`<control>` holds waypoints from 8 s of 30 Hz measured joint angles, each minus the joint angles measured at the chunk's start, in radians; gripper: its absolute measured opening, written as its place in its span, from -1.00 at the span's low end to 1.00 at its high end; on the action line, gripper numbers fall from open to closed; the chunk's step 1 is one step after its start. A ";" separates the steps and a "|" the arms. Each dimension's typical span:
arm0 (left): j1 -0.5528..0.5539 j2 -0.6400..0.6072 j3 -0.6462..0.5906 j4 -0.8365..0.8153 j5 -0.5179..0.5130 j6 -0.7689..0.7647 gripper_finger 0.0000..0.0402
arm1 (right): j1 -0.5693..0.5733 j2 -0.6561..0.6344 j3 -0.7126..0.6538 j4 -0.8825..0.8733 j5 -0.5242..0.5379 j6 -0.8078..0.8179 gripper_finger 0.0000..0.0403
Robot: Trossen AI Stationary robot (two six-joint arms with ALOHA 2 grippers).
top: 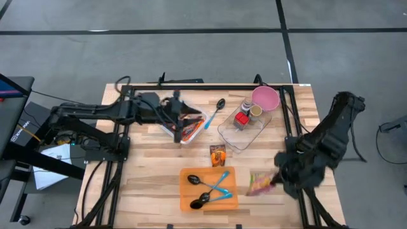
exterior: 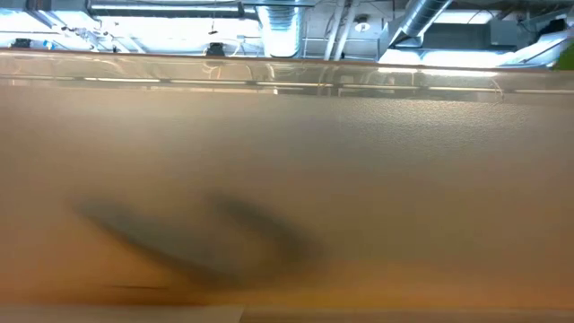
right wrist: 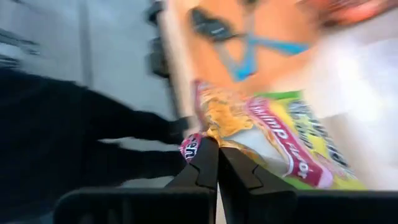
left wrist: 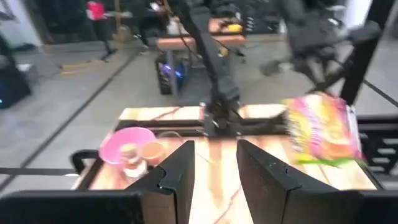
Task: Pick & Place Food Item
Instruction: Put the green noodle pack into the transparent container
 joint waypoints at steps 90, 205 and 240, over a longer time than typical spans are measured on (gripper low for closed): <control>0.050 0.157 0.014 0.112 0.413 0.013 -1.00 | -0.645 0.628 1.083 -0.404 -0.182 -1.006 -1.00; 0.032 0.051 0.013 0.088 0.105 -0.130 0.08 | -0.827 0.690 1.082 -0.243 -0.108 -0.984 -1.00; 0.044 0.096 0.014 0.047 0.073 -0.128 -0.97 | -0.836 0.690 1.082 -0.199 -0.132 -1.048 -0.89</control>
